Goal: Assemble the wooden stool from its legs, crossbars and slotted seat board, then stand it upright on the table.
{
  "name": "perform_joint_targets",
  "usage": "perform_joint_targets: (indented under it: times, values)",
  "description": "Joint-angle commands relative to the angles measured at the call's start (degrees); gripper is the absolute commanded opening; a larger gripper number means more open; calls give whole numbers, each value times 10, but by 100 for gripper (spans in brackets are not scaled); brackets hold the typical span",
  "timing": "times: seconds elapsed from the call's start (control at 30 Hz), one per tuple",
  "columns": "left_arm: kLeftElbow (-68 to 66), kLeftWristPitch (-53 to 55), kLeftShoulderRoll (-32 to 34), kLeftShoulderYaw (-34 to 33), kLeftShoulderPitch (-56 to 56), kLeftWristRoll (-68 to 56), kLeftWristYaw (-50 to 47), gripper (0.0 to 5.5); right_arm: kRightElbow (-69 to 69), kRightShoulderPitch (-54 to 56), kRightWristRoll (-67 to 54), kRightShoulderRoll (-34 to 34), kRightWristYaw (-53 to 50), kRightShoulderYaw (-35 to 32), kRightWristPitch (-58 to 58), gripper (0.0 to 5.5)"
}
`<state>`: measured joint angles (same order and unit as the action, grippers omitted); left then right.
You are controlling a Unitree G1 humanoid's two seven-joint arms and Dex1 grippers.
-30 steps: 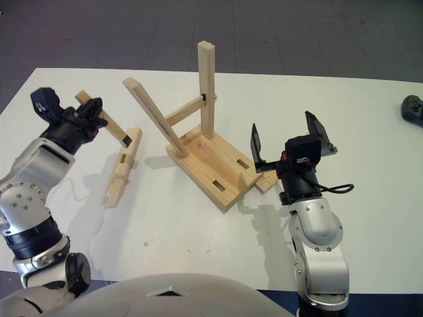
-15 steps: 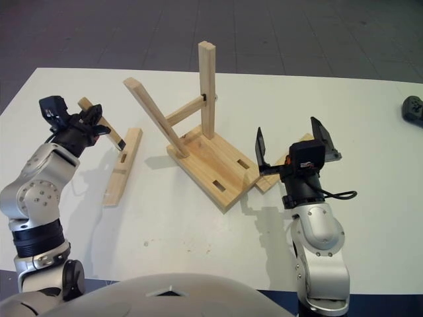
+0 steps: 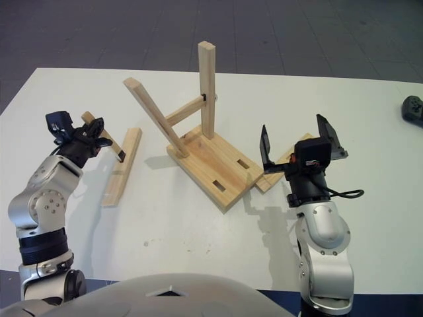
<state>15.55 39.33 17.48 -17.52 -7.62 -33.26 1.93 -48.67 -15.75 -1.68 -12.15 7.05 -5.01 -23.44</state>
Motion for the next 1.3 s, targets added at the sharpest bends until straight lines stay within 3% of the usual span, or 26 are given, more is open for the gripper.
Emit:
perform_joint_targets:
  times: [0.03, 0.2, 0.5, 0.87, 1.07, 1.3]
  values:
    - [5, 2, -6, 9, 12, 13, 5, 43, 1, 6, -3, -5, 5, -4, -8, 540]
    - [7, -22, 1, 27, 23, 41, 20, 43, 1, 9, -2, -4, 6, -2, -8, 540]
    - [-29, -167, 1, 78, 130, 146, 76, 43, 3, 21, -5, -8, 13, -5, -10, 540]
    - [-58, -137, -25, 49, 193, 131, 51, 43, 2, 30, -2, -14, 16, -8, -13, 540]
    - [-91, -224, -19, 83, 215, 185, 68, 43, 1, 31, -1, -15, 15, -9, -13, 540]
    - [-135, -241, -25, 73, 241, 175, 78, 43, 0, 36, -1, -20, 18, -14, -18, 540]
